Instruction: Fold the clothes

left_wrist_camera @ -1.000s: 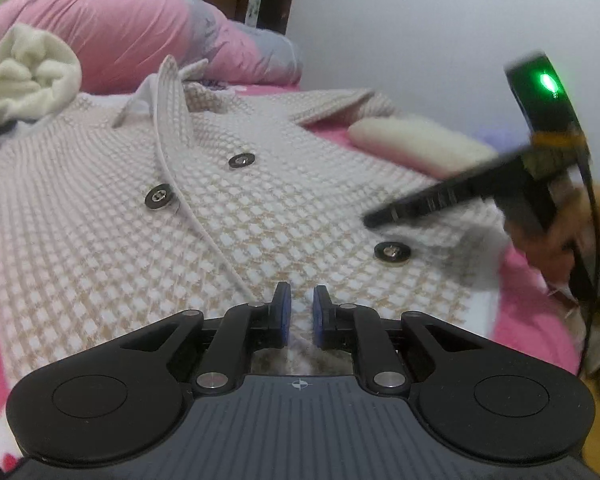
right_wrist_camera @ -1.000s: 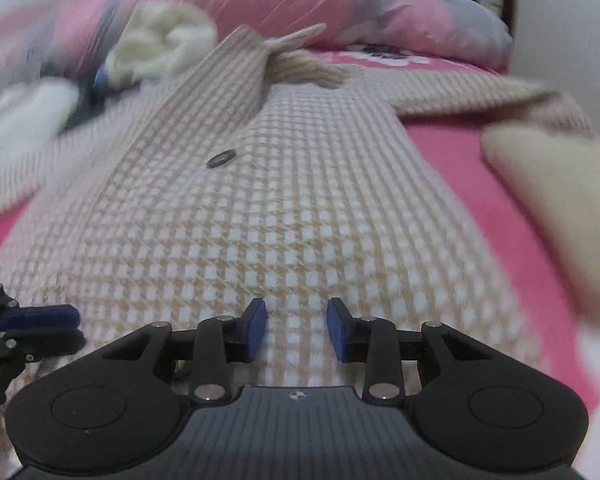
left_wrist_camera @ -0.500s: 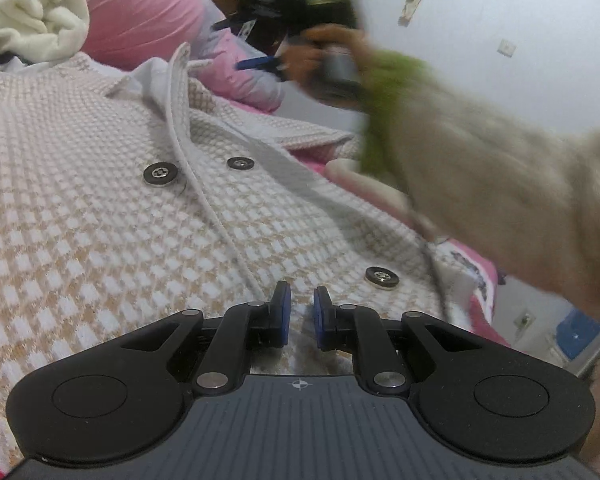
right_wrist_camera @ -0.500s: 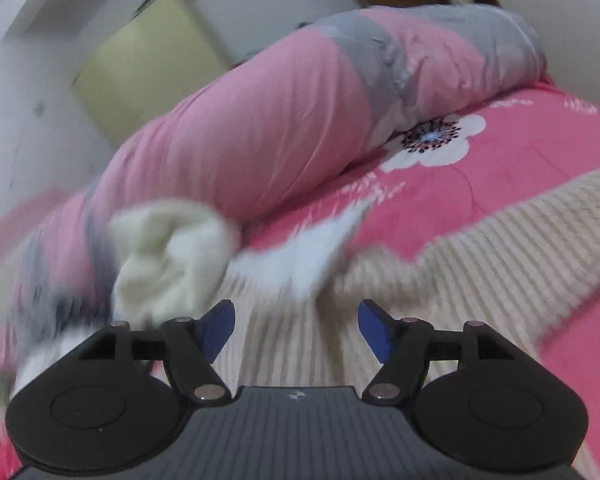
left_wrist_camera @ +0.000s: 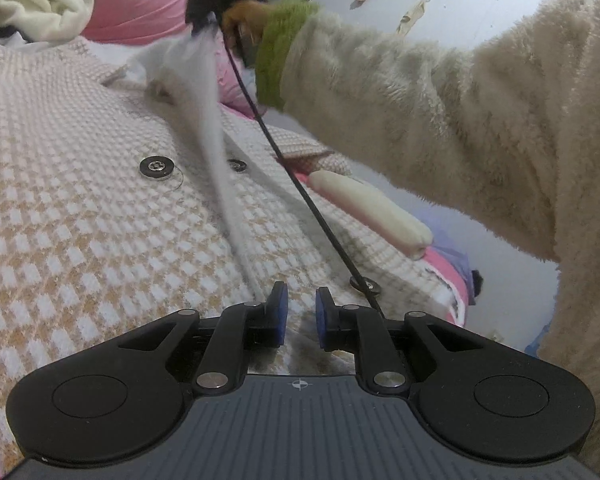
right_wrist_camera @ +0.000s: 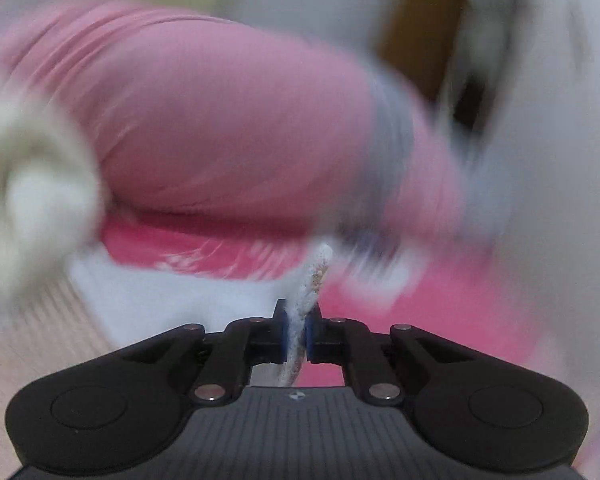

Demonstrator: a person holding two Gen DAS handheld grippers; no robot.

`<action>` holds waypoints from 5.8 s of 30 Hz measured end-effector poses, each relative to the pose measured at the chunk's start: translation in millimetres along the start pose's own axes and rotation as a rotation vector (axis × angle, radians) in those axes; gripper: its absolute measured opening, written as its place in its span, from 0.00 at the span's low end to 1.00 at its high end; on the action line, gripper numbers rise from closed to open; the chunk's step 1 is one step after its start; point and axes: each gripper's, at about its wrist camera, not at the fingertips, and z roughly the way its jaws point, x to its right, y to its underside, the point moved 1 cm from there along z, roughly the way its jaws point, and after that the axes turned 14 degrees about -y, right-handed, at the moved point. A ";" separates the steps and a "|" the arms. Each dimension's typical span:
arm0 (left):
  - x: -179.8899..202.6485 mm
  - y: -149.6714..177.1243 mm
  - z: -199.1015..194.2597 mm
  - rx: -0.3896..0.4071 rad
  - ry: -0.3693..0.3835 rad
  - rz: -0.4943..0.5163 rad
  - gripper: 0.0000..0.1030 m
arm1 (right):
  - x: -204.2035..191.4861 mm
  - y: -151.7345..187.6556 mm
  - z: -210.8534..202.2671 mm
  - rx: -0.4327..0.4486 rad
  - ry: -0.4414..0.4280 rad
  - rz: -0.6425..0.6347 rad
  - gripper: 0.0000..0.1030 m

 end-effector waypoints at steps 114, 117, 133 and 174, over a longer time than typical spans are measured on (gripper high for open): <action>-1.7 -97.5 125.4 -0.107 -0.343 0.061 0.25 | 133.2 311.9 -278.8 0.160 -0.513 0.845 0.66; -9.2 -93.5 123.1 -0.082 -0.305 0.027 0.25 | 185.9 289.3 -221.4 0.176 -0.466 0.965 0.69; -35.1 -89.7 117.9 -0.039 -0.156 -0.138 0.25 | 333.6 332.6 30.4 0.044 -0.112 1.691 0.49; -43.8 -90.2 106.3 -0.036 -0.134 -0.177 0.25 | 350.1 329.0 -27.3 -0.220 0.288 1.409 0.62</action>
